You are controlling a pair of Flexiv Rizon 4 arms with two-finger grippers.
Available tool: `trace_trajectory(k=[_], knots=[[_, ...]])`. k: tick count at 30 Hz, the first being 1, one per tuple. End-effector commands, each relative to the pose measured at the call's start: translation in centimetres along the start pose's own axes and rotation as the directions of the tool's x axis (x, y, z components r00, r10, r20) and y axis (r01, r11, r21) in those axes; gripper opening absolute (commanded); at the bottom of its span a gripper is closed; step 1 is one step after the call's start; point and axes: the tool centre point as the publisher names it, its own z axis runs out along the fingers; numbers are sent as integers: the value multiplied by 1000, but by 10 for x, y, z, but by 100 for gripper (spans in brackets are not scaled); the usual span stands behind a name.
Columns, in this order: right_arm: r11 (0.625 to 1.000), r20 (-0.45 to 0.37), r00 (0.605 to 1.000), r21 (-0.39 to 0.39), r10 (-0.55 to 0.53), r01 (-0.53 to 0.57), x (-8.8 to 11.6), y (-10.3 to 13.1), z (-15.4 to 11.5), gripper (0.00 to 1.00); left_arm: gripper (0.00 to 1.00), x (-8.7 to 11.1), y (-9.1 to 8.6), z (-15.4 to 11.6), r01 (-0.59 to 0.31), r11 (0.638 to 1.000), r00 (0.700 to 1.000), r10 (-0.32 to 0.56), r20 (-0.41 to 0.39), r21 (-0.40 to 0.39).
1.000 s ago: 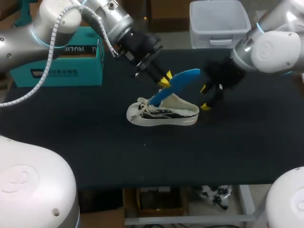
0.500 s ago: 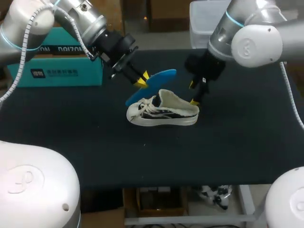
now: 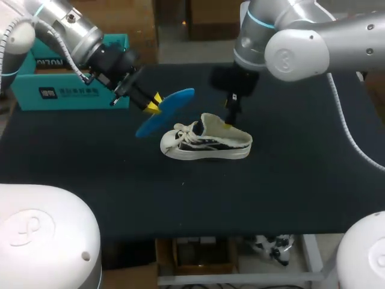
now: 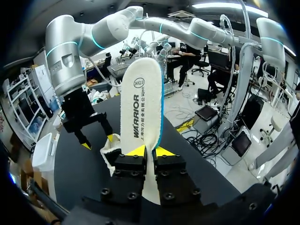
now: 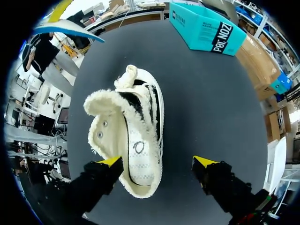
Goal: Open the shoe tongue, take the insole out of the shoe, put the insole back into the shoe, and pack the shoe into the shoebox
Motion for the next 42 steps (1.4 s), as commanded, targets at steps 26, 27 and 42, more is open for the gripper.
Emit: trace_trajectory(k=[26, 27, 42], knots=[[991, 18, 999, 128, 35, -38, -6, 19, 33, 0, 0, 14, 28, -22, 5, 1000, 999, -4, 54, -9], [990, 20, 999, 133, 38, -40, -5, 19, 33, 0, 0, 14, 28, -22, 4, 1000, 999, -3, 53, -8], [967, 62, 968, 71, 242, -246, 5, 19, 19, 0, 0, -3, 15, -23, -71, 997, 997, 71, -15, 9]])
